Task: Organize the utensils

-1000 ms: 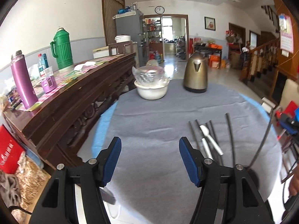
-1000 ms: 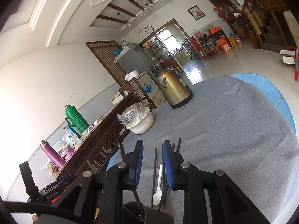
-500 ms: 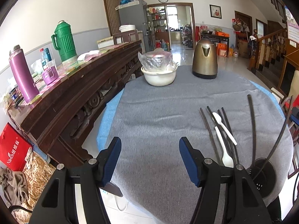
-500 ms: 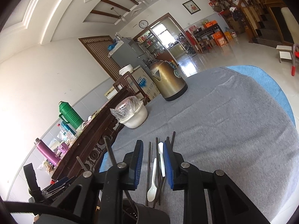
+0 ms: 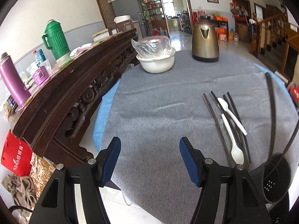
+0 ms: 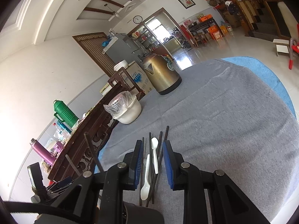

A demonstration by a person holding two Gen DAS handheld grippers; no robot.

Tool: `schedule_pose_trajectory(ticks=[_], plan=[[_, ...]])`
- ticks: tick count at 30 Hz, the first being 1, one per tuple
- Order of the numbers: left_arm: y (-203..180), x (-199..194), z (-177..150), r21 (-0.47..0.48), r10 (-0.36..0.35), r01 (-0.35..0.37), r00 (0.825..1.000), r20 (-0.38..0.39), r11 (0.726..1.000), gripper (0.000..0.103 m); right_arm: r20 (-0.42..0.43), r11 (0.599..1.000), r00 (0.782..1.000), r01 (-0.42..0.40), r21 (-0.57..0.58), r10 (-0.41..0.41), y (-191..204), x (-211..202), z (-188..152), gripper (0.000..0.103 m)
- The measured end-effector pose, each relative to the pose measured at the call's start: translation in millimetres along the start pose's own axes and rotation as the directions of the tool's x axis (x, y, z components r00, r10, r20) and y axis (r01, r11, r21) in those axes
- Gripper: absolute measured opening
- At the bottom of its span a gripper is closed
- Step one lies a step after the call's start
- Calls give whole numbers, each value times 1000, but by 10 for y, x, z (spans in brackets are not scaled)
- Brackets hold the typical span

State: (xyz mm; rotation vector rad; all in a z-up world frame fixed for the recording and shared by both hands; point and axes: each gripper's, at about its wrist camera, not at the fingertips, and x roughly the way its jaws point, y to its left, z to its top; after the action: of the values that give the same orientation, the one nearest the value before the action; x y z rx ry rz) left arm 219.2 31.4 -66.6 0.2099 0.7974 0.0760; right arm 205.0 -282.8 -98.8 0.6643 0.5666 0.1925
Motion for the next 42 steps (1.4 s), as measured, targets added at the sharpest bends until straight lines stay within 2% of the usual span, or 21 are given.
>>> schedule_pose_trajectory(ticks=[8,16,27,42], plan=[[-237,272,173,95,-11,13,1000,-20,995,66,-10,1000,1000,26,15,-26,-126,90,21,25],[-515,703,366,165,-32,40,998,-53,985,66,-42,997,998,57,46,-55,-337,274,36,25],[-760,1064,507,207,-50,67,995,-85,976,66,-86,993,993,84,86,-77,-543,567,64,25],[-877,1281,595,232,-57,79,993,-100,970,66,-117,991,989,96,88,-86,-586,812,78,25]])
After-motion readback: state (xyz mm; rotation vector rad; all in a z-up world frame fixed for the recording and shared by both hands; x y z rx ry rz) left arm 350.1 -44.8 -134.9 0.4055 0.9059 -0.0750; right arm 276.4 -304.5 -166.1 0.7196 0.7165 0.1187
